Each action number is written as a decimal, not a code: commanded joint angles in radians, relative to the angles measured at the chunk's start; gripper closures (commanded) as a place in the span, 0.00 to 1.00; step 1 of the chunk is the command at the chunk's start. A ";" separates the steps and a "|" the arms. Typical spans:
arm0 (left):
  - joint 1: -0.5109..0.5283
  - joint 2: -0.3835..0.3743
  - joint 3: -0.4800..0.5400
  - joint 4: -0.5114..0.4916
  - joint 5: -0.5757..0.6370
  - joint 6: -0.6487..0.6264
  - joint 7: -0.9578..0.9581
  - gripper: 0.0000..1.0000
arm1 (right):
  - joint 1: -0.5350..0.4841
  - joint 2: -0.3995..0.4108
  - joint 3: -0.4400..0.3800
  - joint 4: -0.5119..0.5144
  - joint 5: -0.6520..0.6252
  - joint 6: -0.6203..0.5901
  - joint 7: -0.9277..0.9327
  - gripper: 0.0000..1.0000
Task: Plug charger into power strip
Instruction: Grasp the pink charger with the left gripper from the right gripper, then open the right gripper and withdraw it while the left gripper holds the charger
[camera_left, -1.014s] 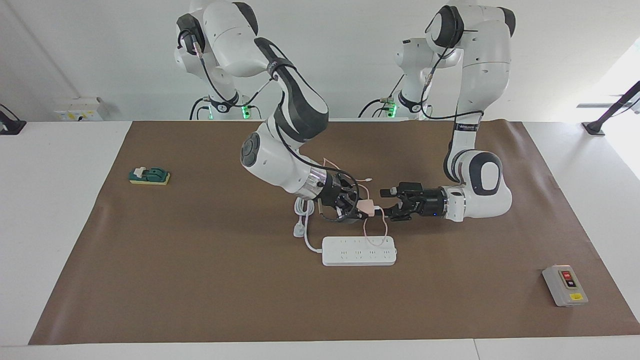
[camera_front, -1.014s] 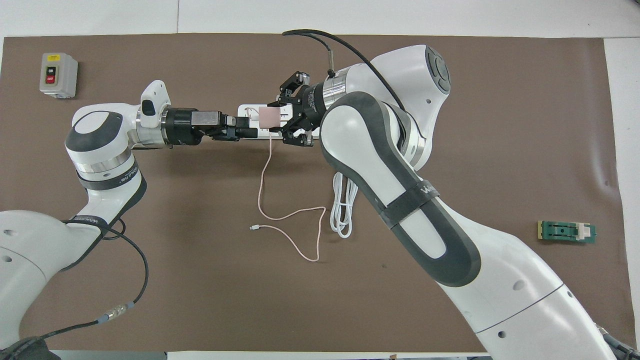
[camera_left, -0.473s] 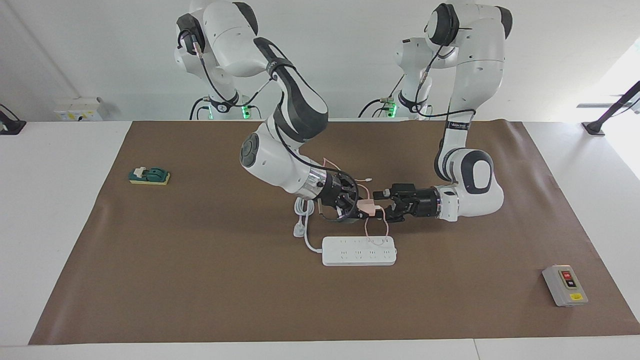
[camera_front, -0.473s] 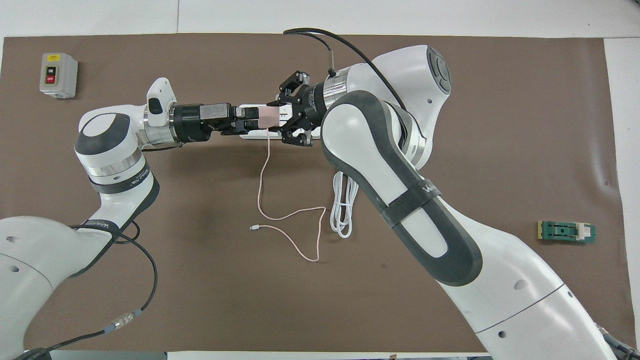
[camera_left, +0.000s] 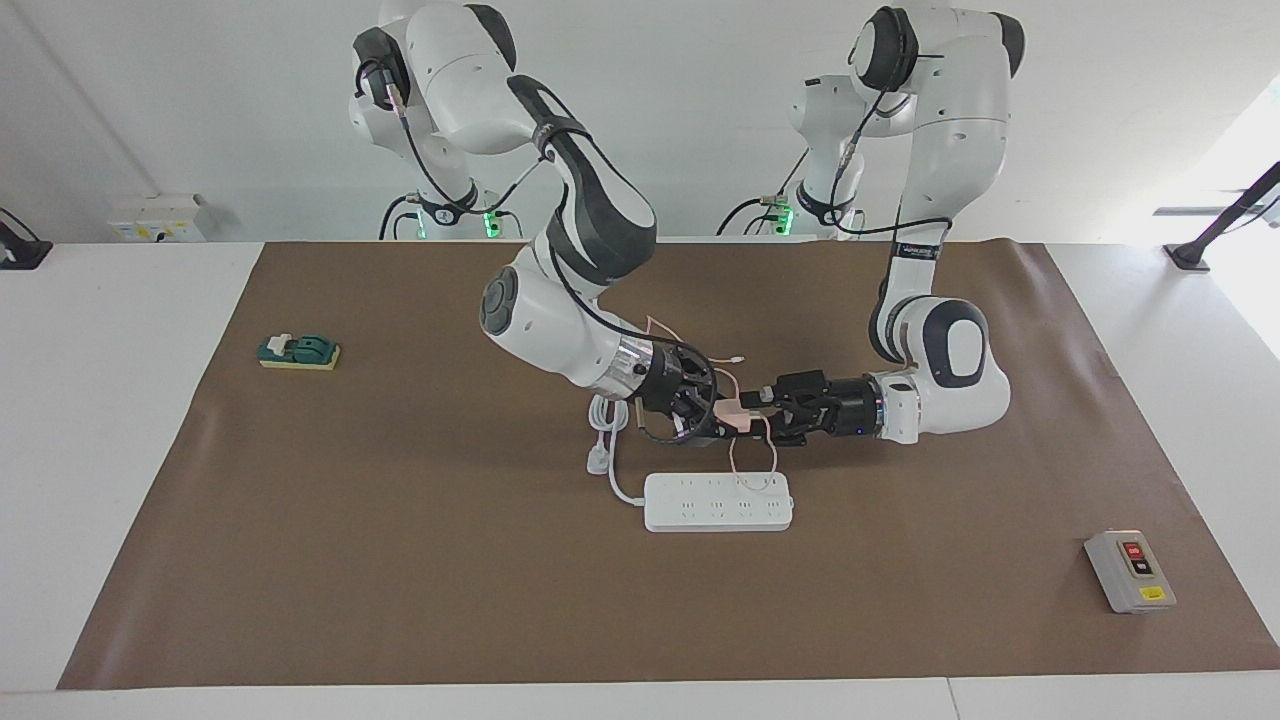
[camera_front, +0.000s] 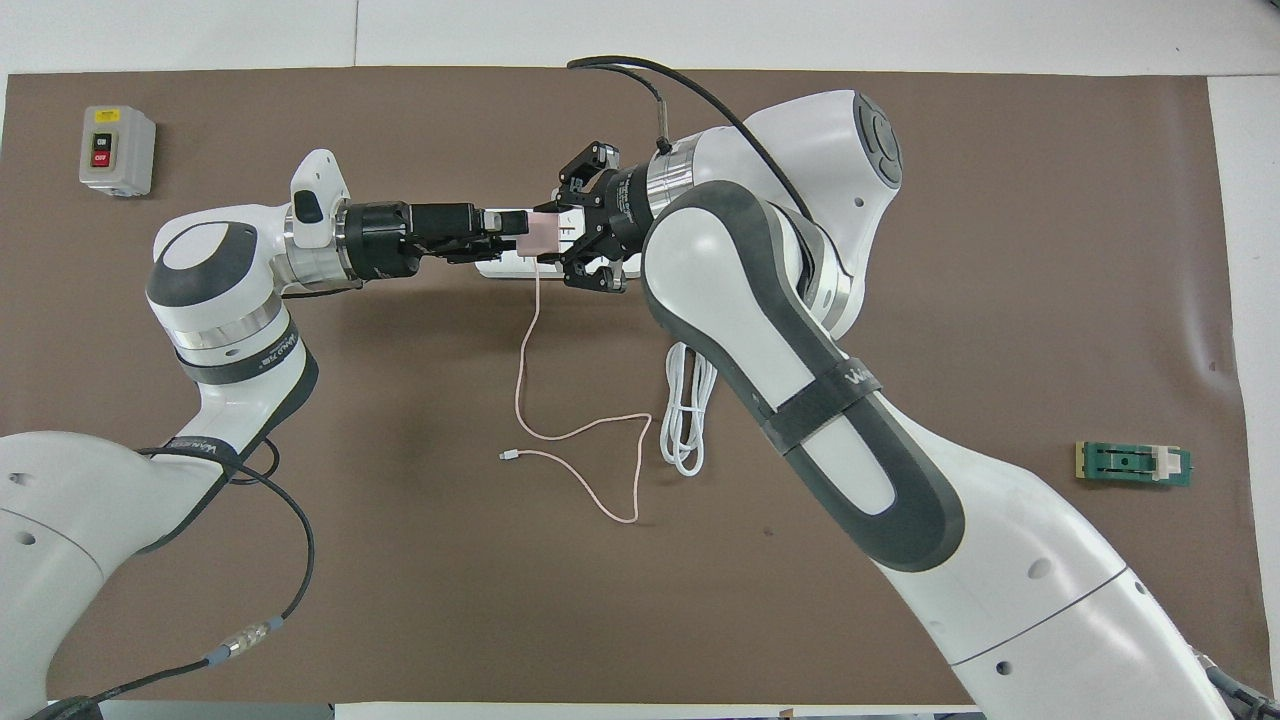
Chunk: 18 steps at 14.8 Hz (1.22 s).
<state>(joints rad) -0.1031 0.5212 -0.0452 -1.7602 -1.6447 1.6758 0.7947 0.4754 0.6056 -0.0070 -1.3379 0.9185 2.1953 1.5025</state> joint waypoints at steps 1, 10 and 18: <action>-0.018 0.014 0.011 0.031 -0.014 0.018 0.005 0.67 | -0.017 0.017 0.013 0.029 0.017 -0.019 0.019 1.00; -0.009 0.011 0.019 0.079 0.091 0.045 -0.003 1.00 | -0.011 0.014 0.009 0.028 0.033 -0.008 0.024 0.00; -0.021 -0.086 0.094 0.307 0.893 0.081 -0.605 1.00 | -0.113 -0.029 -0.002 0.013 0.025 -0.068 0.058 0.00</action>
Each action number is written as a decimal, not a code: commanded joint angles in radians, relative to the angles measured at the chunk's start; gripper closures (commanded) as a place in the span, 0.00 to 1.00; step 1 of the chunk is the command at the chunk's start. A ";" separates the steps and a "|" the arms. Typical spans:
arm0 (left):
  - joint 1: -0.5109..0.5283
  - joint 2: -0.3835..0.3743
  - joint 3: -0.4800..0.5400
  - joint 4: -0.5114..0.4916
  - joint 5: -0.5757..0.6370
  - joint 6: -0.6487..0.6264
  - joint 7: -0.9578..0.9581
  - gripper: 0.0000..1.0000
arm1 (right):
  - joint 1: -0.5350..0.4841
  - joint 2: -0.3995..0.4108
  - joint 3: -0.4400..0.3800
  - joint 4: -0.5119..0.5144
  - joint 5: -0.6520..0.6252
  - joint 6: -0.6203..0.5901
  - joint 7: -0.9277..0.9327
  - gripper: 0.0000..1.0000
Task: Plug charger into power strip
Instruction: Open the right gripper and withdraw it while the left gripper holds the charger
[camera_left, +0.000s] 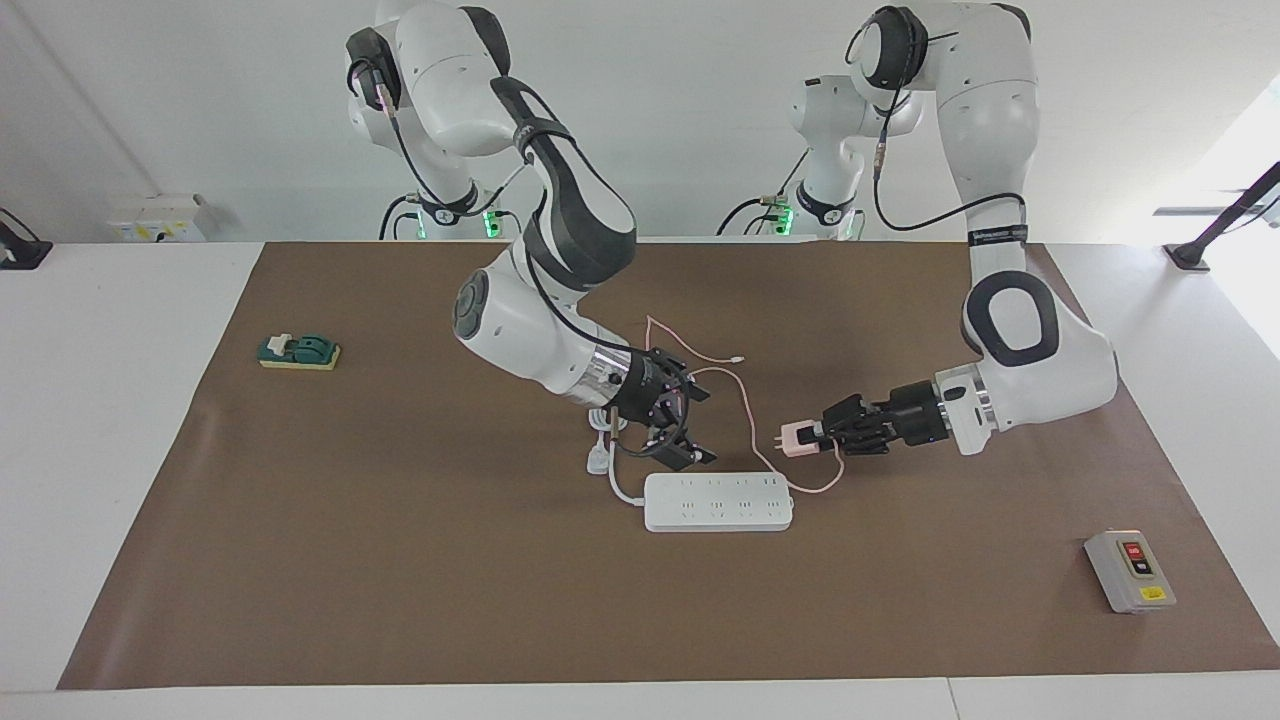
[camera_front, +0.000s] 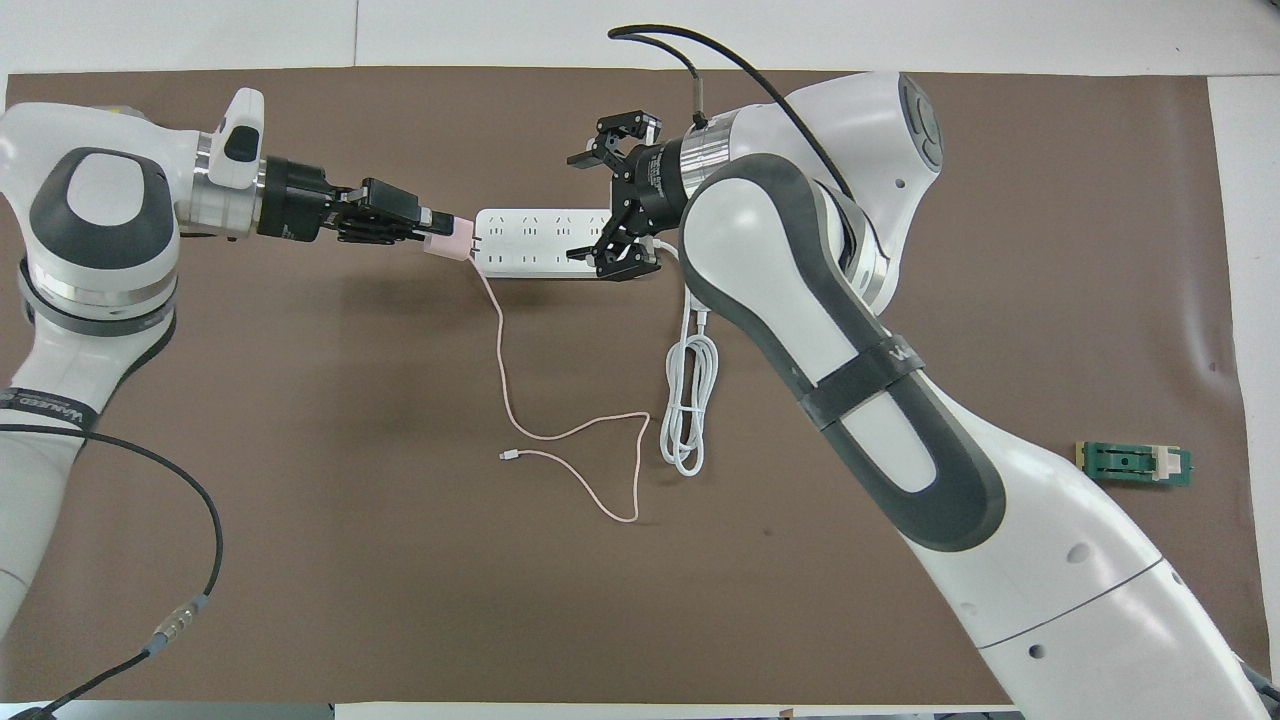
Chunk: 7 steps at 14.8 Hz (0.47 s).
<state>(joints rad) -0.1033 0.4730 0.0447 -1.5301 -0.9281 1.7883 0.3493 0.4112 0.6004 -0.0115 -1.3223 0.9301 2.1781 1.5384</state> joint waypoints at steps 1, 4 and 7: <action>-0.030 -0.037 0.000 0.146 0.290 -0.100 -0.229 1.00 | -0.084 -0.042 -0.001 -0.006 0.003 -0.081 0.022 0.00; -0.068 -0.039 0.004 0.225 0.501 -0.185 -0.299 1.00 | -0.198 -0.085 -0.008 -0.008 -0.077 -0.202 0.017 0.00; -0.072 -0.042 0.006 0.231 0.621 -0.190 -0.305 1.00 | -0.252 -0.128 -0.007 -0.006 -0.261 -0.290 -0.020 0.00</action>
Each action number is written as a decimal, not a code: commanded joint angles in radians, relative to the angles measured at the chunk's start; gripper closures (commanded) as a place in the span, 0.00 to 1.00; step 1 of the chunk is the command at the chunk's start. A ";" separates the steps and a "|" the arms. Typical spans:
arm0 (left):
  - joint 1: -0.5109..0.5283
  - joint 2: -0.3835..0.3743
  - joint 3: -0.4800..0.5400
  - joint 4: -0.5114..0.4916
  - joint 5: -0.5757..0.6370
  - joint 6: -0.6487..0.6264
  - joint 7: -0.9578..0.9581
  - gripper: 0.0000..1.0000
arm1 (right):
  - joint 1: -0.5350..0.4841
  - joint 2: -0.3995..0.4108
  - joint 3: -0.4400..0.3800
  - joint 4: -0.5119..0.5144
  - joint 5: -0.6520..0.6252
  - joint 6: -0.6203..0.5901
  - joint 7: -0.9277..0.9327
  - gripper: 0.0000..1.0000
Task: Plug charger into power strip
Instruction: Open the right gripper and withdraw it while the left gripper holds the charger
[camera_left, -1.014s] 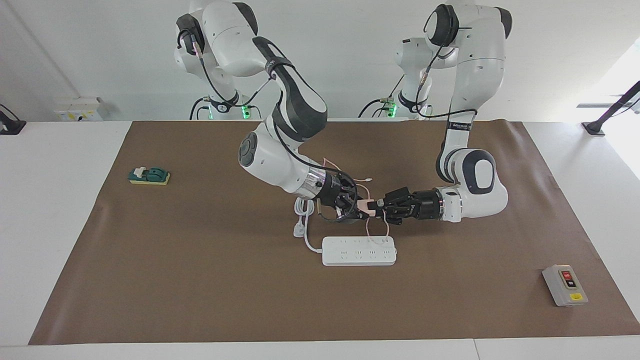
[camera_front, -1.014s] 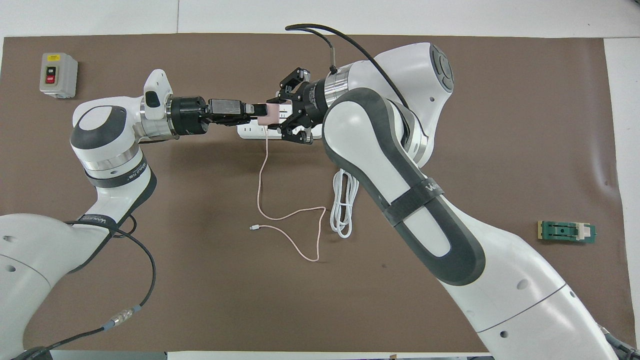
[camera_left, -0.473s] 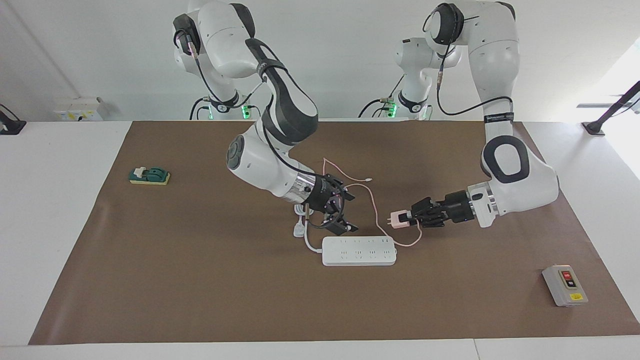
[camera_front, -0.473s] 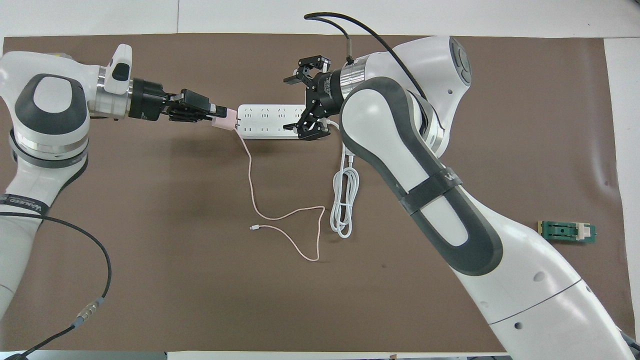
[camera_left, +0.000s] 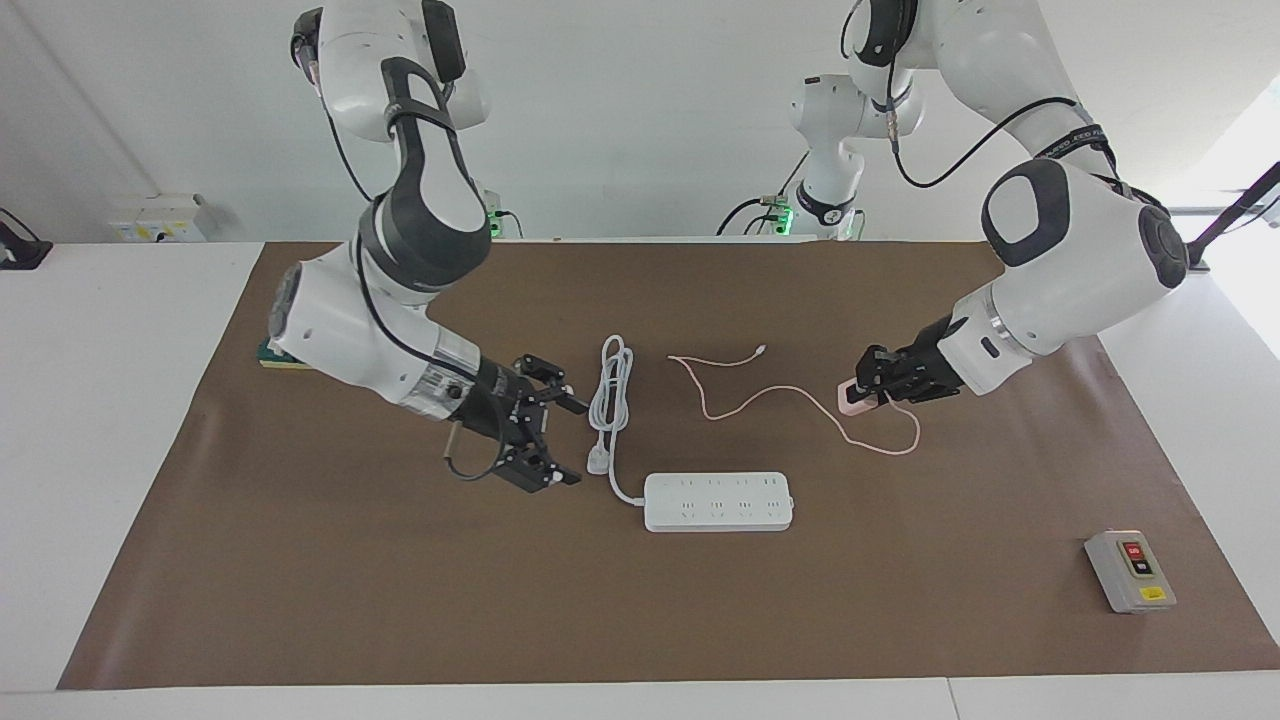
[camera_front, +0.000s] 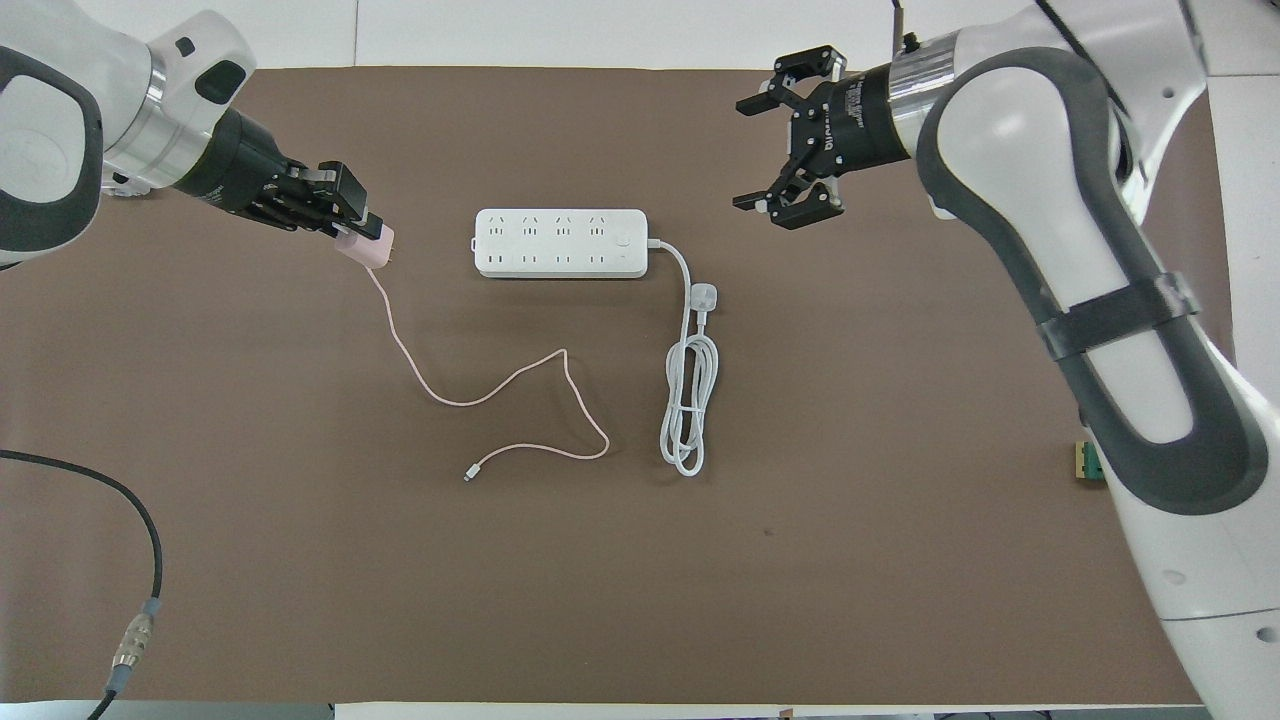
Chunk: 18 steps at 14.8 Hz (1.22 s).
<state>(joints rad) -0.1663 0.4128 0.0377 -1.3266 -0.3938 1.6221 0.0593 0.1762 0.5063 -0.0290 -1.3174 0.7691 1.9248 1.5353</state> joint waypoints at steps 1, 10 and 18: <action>-0.007 0.018 0.010 0.027 0.119 -0.024 -0.018 1.00 | -0.024 -0.048 0.011 -0.011 -0.146 -0.056 -0.052 0.00; -0.002 0.024 0.016 0.058 0.147 -0.011 0.005 1.00 | -0.153 -0.130 0.007 -0.009 -0.488 -0.306 -0.806 0.00; -0.001 0.018 0.021 0.066 0.199 -0.030 0.001 1.00 | -0.224 -0.209 0.007 -0.017 -0.700 -0.358 -1.460 0.00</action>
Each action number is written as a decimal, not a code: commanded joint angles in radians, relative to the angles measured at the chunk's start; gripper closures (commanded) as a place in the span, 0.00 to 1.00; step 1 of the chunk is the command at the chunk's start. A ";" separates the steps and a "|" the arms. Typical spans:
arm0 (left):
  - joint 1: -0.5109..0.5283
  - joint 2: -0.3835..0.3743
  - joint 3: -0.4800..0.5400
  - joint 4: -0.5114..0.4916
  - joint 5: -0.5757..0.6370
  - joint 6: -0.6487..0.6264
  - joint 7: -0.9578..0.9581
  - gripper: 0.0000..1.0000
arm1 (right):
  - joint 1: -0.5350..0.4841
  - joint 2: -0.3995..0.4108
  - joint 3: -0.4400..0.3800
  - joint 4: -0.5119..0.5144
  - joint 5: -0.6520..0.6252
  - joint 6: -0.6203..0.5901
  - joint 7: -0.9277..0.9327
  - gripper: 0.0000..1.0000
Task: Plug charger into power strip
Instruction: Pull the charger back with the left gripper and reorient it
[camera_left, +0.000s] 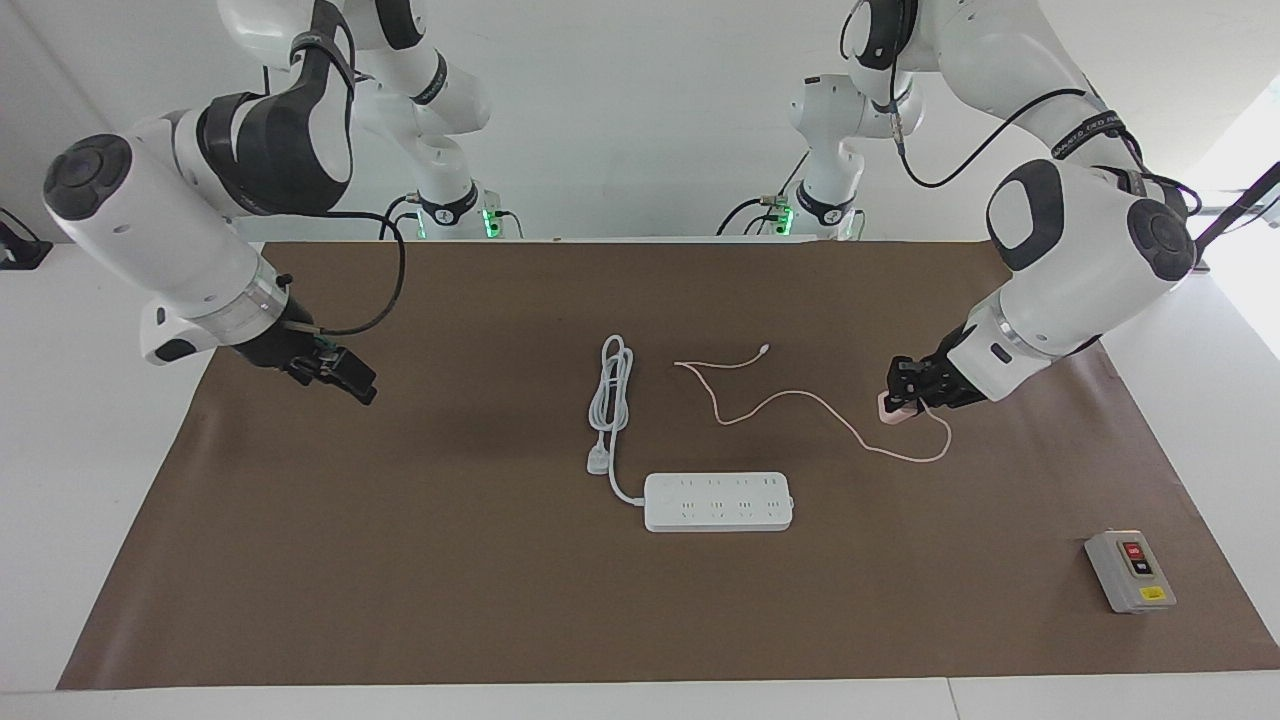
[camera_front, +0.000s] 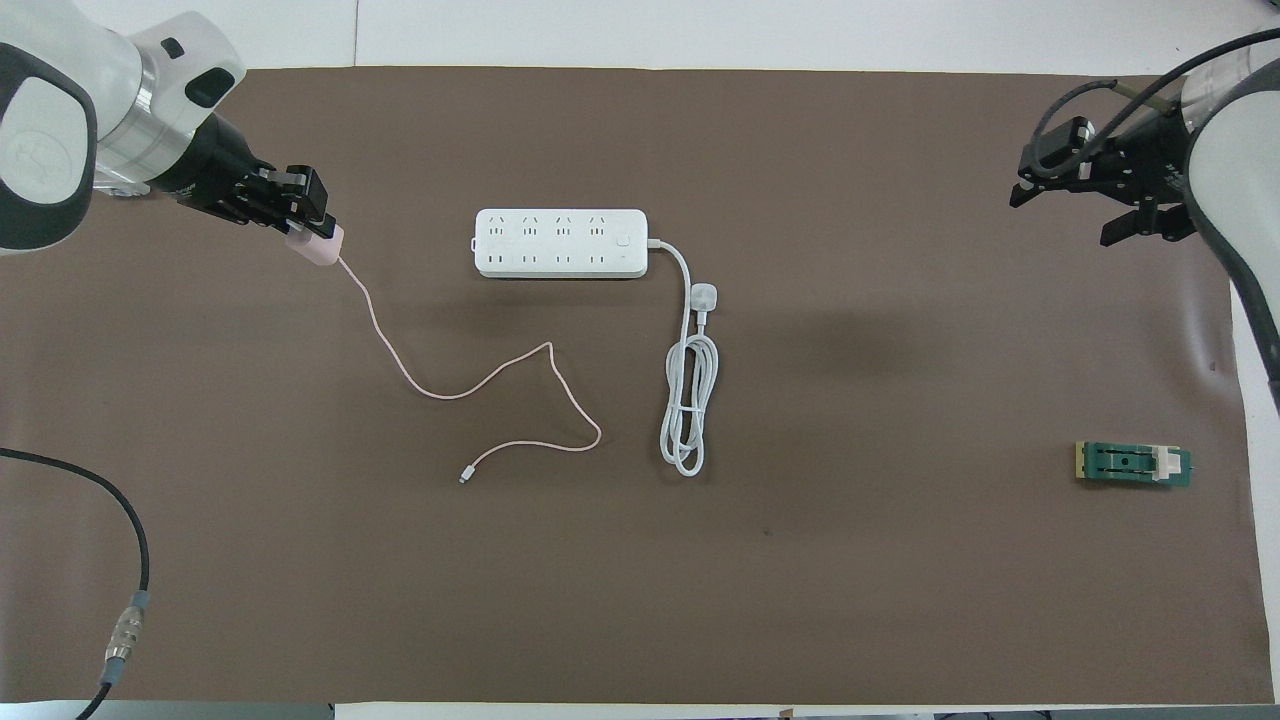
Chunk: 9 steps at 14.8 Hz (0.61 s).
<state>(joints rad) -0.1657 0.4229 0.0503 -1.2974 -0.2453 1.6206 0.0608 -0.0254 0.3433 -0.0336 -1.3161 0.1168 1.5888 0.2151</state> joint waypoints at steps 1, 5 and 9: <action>0.005 0.007 0.008 0.052 0.061 -0.051 -0.001 1.00 | -0.024 -0.065 0.012 -0.031 -0.058 -0.033 -0.172 0.00; 0.009 0.010 0.011 0.135 0.129 -0.093 0.004 1.00 | -0.030 -0.232 0.015 -0.188 -0.094 -0.036 -0.206 0.00; 0.011 -0.003 0.011 0.139 0.129 -0.182 -0.007 1.00 | -0.063 -0.380 0.047 -0.333 -0.137 -0.029 -0.233 0.00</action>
<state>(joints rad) -0.1586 0.4217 0.0628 -1.1833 -0.1351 1.5016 0.0603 -0.0492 0.0759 -0.0244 -1.5062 0.0140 1.5305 0.0249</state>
